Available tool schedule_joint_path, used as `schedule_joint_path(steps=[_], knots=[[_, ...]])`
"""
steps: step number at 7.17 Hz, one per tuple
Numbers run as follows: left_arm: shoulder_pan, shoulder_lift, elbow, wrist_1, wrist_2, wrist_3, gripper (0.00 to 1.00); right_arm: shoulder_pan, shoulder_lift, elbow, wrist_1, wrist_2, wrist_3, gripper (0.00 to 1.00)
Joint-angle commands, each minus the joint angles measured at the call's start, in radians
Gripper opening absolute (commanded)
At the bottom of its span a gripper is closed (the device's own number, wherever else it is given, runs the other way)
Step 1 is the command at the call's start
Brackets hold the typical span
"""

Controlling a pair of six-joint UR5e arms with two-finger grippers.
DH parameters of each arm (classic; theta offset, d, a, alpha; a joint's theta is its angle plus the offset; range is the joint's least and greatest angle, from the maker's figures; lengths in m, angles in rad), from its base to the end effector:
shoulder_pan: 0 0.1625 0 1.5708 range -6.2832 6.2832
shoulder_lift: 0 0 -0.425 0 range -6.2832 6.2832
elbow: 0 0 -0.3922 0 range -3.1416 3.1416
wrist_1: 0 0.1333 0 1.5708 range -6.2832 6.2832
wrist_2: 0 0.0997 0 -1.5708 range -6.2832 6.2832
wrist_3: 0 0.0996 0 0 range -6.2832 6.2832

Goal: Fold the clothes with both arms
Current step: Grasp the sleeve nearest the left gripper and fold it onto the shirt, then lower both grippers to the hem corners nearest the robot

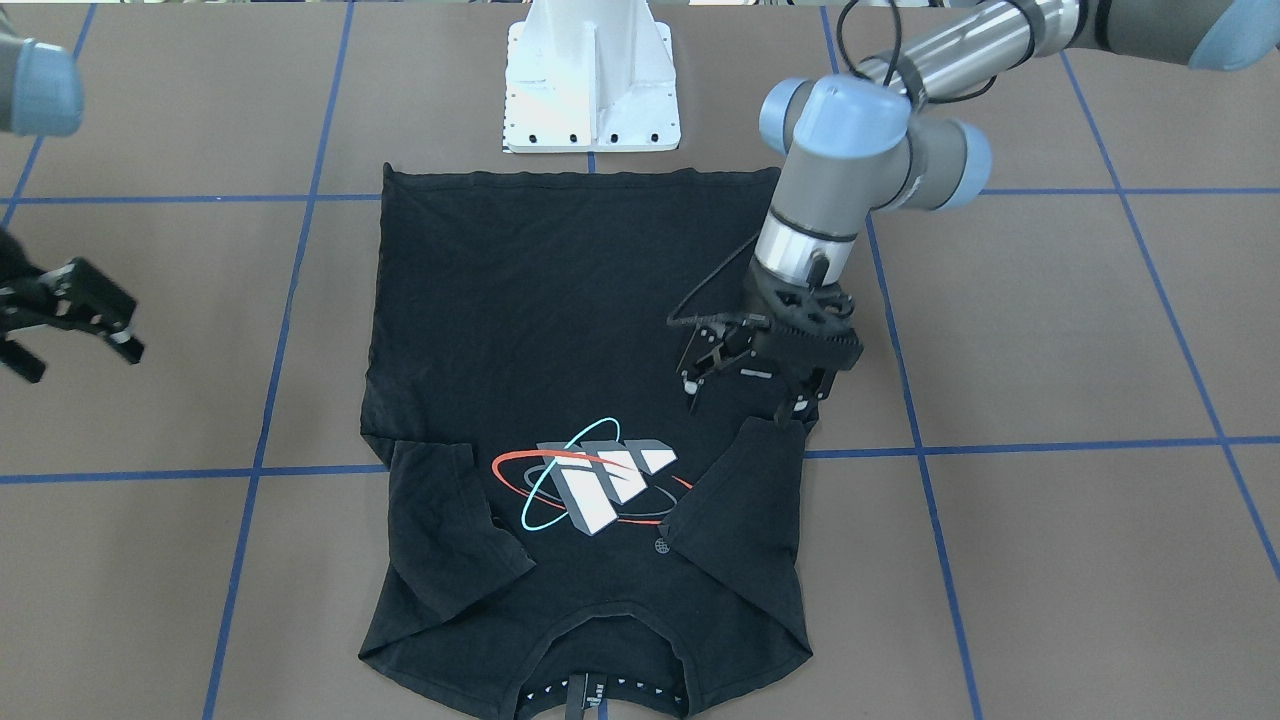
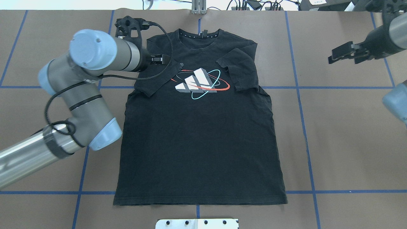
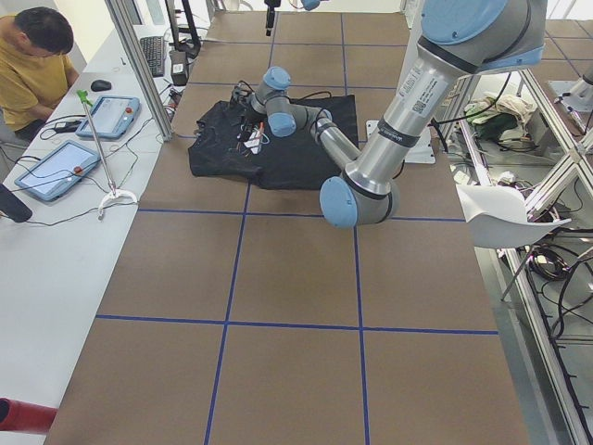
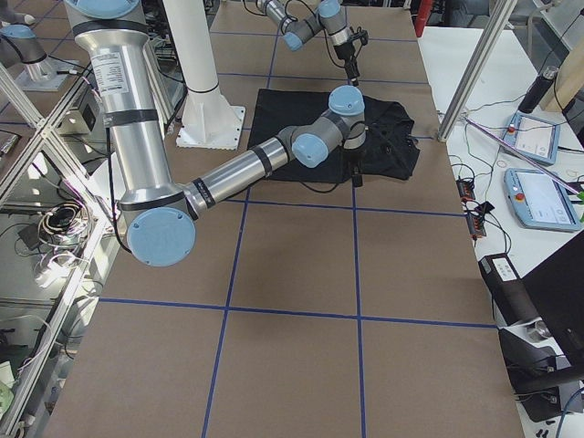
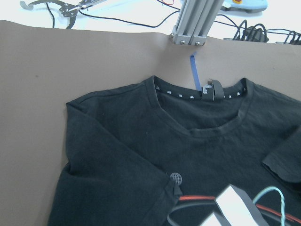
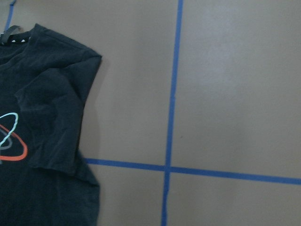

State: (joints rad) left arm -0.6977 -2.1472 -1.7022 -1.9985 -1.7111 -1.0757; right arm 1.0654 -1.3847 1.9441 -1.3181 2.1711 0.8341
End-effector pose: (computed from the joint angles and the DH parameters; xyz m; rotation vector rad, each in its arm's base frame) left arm 0.4299 -0.5162 0.2150 0.5335 1.0082 -0.1005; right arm -0.1937 -0.5092 0.3562 0.2646 -0.9303 0.0590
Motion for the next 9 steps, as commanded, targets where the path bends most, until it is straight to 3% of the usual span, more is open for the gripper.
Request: schedule_joint_path(steps=[1, 4, 6, 8, 9], knots=[[0.070, 0.142, -0.221, 0.024, -0.059, 0.007, 1.00, -0.222, -0.049, 0.155, -0.001, -0.193, 0.257, 1.00], [0.217, 0.287, -0.342, 0.020, -0.032, -0.134, 1.00, -0.570, -0.187, 0.335, -0.001, -0.493, 0.522, 1.00], [0.338, 0.415, -0.411, -0.002, 0.040, -0.191, 1.00, -0.839, -0.236, 0.343, -0.001, -0.766, 0.679, 1.00], [0.490, 0.518, -0.421, -0.060, 0.155, -0.306, 1.00, -0.976, -0.279, 0.361, -0.001, -0.897, 0.746, 1.00], [0.547, 0.555, -0.418, -0.063, 0.194, -0.346, 1.00, -0.984, -0.280, 0.363, -0.001, -0.910, 0.747, 1.00]])
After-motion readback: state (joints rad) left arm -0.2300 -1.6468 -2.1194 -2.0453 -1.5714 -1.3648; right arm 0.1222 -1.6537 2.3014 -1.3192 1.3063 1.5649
